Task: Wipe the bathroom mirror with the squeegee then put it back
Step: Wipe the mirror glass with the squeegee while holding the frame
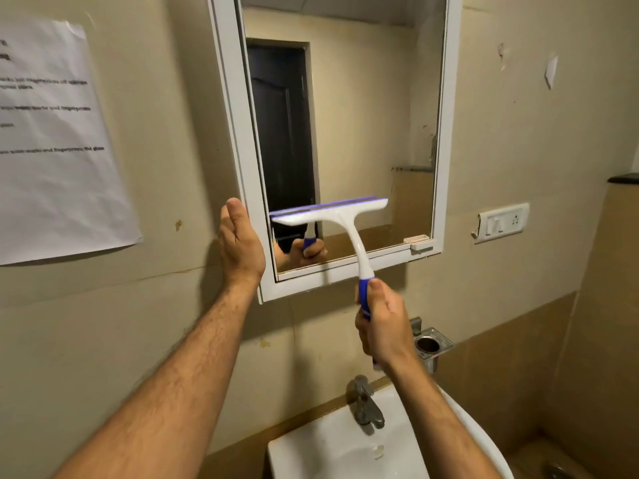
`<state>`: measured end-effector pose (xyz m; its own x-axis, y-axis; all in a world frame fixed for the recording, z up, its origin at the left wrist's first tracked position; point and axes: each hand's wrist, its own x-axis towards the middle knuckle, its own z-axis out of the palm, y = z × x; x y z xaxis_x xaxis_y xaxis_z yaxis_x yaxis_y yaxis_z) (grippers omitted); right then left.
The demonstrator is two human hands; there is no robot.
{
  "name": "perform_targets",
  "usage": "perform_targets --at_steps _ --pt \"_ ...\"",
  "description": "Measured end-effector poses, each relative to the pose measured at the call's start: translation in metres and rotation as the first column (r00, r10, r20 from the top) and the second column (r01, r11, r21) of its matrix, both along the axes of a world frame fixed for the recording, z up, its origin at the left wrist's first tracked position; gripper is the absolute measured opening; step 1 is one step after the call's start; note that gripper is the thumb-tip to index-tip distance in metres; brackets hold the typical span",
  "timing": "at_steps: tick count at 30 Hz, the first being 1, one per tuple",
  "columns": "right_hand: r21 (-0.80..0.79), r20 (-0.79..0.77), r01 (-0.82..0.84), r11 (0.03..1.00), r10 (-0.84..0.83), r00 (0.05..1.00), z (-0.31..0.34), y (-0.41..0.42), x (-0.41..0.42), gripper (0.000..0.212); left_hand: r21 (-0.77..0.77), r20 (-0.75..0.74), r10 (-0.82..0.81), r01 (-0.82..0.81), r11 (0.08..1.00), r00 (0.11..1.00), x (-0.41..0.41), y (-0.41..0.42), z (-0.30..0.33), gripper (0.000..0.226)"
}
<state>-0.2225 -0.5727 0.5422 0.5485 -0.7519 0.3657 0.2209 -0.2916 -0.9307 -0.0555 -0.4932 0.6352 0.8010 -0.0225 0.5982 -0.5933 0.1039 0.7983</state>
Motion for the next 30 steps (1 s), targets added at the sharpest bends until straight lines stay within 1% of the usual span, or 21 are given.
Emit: perform_targets --at_steps 2,4,6,7,11,13,17,20,22,27,30 --pt "0.018 0.032 -0.011 1.0 0.01 0.999 0.019 0.0 0.006 0.043 -0.006 -0.007 -0.011 0.011 1.0 1.0 -0.002 0.002 0.012 0.051" --pt "0.034 0.041 -0.025 0.999 0.024 0.999 0.021 0.0 0.01 0.041 -0.004 0.013 -0.019 0.019 1.0 1.0 -0.001 0.004 0.025 0.044" --pt "0.036 0.025 -0.03 0.999 0.03 0.999 0.003 0.002 0.011 0.039 0.026 0.041 -0.009 0.008 1.0 0.999 0.0 0.005 0.038 0.035" --pt "0.045 0.01 -0.026 0.999 0.025 1.0 -0.011 0.003 0.01 0.038 0.036 0.047 -0.009 0.008 0.999 0.999 0.0 0.005 0.045 0.034" --pt "0.144 -0.041 -0.008 0.99 0.014 0.999 -0.053 0.007 -0.001 0.041 0.03 0.017 -0.026 0.026 0.999 1.0 -0.006 0.002 0.077 0.042" --pt "0.129 -0.042 -0.003 0.992 0.008 0.999 -0.043 0.005 -0.003 0.043 0.017 -0.002 -0.022 0.022 1.0 1.0 -0.008 0.0 0.091 0.035" --pt "-0.004 0.051 0.005 1.0 -0.005 0.999 0.026 -0.003 0.009 0.038 0.037 0.074 0.038 -0.041 0.999 0.997 -0.005 -0.004 0.098 0.038" --pt "-0.012 0.078 -0.018 1.0 0.019 0.997 0.061 -0.007 0.017 0.037 -0.017 0.107 0.051 -0.049 0.999 0.993 0.001 -0.008 0.097 0.04" --pt "0.013 0.077 -0.039 0.999 0.038 0.996 0.058 -0.004 0.016 0.037 -0.033 0.118 0.05 -0.046 0.998 0.992 0.004 -0.011 0.095 0.041" --pt "0.037 0.046 -0.076 0.996 0.075 0.996 0.021 0.0 0.009 0.041 -0.06 0.146 0.039 -0.031 0.998 0.988 0.006 -0.012 0.091 0.04" --pt "0.033 0.071 -0.044 0.998 0.042 0.997 0.038 -0.003 0.014 0.039 -0.069 0.143 0.035 -0.025 0.997 0.989 0.006 -0.012 0.091 0.039"
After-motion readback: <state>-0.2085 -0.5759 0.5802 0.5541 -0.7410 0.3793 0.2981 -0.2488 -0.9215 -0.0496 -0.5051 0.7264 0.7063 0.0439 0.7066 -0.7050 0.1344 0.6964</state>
